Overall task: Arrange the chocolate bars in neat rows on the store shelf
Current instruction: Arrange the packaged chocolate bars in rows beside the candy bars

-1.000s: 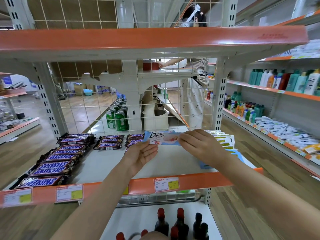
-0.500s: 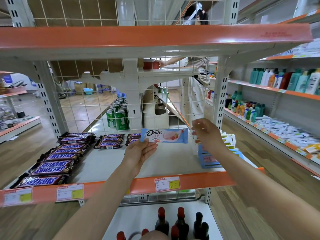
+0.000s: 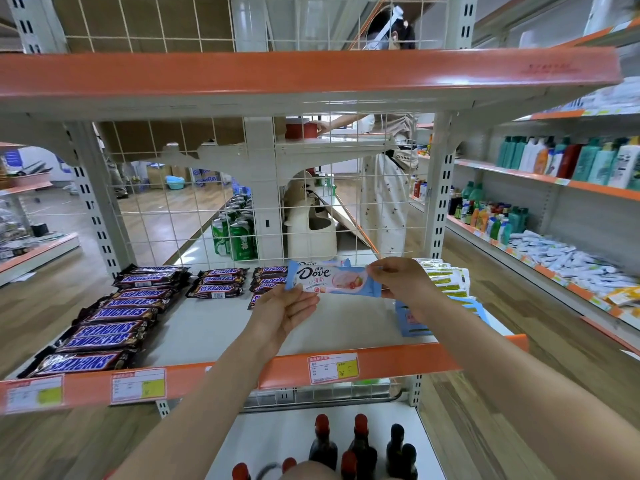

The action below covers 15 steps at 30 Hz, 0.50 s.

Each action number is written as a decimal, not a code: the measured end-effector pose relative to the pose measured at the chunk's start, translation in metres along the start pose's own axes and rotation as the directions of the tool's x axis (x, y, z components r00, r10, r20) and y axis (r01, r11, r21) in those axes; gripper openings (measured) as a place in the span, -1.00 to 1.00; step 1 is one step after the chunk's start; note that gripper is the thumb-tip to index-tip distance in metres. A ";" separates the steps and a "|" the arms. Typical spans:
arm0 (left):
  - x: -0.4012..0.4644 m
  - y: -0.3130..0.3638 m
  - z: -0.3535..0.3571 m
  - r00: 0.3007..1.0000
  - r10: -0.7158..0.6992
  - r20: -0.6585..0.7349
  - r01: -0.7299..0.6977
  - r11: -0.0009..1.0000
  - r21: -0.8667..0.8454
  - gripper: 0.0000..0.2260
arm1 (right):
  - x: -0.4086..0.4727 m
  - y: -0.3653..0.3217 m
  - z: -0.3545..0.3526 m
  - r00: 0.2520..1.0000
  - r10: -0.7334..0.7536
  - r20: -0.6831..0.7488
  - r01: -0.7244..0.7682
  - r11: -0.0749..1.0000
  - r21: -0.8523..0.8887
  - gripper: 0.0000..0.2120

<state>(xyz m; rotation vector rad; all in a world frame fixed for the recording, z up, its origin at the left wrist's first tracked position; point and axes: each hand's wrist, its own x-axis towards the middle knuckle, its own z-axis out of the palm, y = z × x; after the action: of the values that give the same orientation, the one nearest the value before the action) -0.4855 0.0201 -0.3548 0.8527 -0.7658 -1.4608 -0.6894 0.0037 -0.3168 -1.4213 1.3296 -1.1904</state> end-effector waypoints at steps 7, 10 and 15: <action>-0.002 0.002 -0.006 1.000 -0.006 0.007 0.006 0.997 0.083 -0.90 | 0.003 0.002 -0.003 0.999 -0.031 -0.038 0.031 0.999 -0.014 -0.91; -0.001 0.003 -0.008 1.000 0.007 0.014 -0.009 0.991 0.135 -0.91 | 0.003 0.002 -0.004 0.998 -0.058 -0.016 0.057 0.997 -0.057 -0.90; -0.002 0.000 -0.011 0.999 0.037 0.010 -0.038 0.980 0.196 -0.92 | 0.003 0.004 -0.003 0.995 -0.095 -0.019 0.093 0.990 -0.107 -0.90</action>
<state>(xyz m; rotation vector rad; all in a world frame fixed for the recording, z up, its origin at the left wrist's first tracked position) -0.4762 0.0225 -0.3597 0.9775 -0.9380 -1.3704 -0.6934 0.0008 -0.3201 -1.5647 1.3735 -1.2172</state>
